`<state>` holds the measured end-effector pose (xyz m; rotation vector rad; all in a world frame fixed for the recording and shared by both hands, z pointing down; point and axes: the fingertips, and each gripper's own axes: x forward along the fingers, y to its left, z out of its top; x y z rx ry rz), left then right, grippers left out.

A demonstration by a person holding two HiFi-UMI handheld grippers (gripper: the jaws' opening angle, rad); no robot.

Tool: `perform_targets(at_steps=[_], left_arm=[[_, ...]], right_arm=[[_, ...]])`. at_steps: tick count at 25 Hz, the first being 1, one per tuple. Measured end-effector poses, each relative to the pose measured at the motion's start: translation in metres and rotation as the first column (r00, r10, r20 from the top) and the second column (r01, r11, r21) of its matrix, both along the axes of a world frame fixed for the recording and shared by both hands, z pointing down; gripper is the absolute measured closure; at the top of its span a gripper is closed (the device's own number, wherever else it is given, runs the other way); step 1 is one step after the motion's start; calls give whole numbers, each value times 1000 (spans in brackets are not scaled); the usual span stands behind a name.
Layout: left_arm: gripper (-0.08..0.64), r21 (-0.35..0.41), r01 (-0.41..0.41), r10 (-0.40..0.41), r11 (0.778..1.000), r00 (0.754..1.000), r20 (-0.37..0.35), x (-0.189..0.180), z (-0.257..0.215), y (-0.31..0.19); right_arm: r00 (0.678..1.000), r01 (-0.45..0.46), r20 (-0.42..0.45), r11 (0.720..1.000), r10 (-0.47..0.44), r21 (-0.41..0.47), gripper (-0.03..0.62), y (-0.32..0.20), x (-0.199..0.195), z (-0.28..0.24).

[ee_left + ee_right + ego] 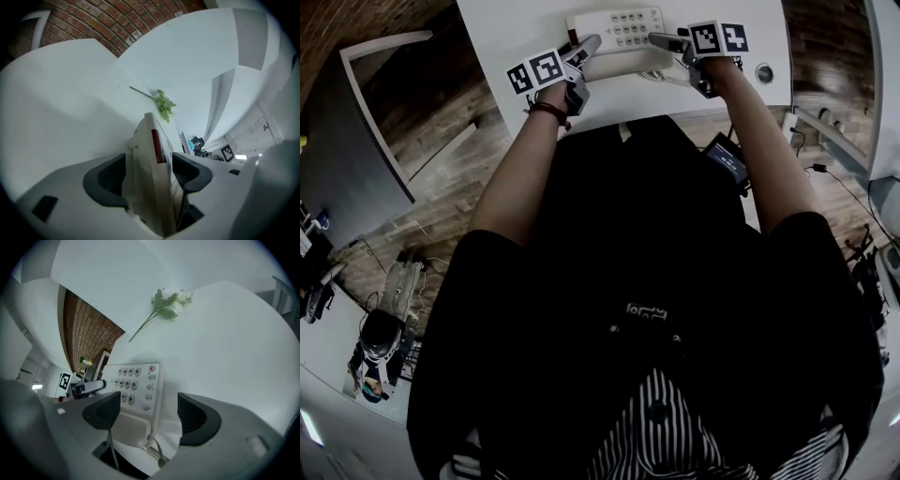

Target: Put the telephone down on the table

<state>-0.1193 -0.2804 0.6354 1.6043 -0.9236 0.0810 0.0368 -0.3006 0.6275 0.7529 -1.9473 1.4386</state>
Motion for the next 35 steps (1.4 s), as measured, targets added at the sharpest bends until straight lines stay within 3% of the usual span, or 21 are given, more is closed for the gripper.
perform_targets(at_steps=[8,14,17,20,21,23,27,29,35], left_arm=[[265,83,57,-60,995,998,26,-25,-34,-3],[268,223,25,-45,975,995,84,-25,-93,-7],[309,318,-72,22,946,987,158,-7,-131,-9],[448,380,-174,69,908,959,275,11,-163,-8],[511,394,-198,70,897,946,316,16,-171,-6],[550,430,-224,58,875,929,366,26,-188,-4],[552,499,-214,12,840,926,377,39,-217,1],[552,524,-217,3,824,926,378,45,-228,5],[552,560,-247,8,791,919,393,61,-247,11]], right_arm=[[999,-22,35,998,20,63,221,1,23,-27],[999,-5,37,981,-2,196,257,-11,26,-76],[999,22,37,957,-34,290,328,-14,24,-108],[995,64,51,919,-91,388,436,-11,15,-142],[993,65,64,907,-100,416,499,-9,14,-153],[989,58,93,880,-115,471,589,-6,11,-175],[985,92,64,798,-161,596,589,1,7,-210],[984,95,57,770,-168,631,589,4,6,-220],[984,51,98,766,-147,641,589,7,14,-230]])
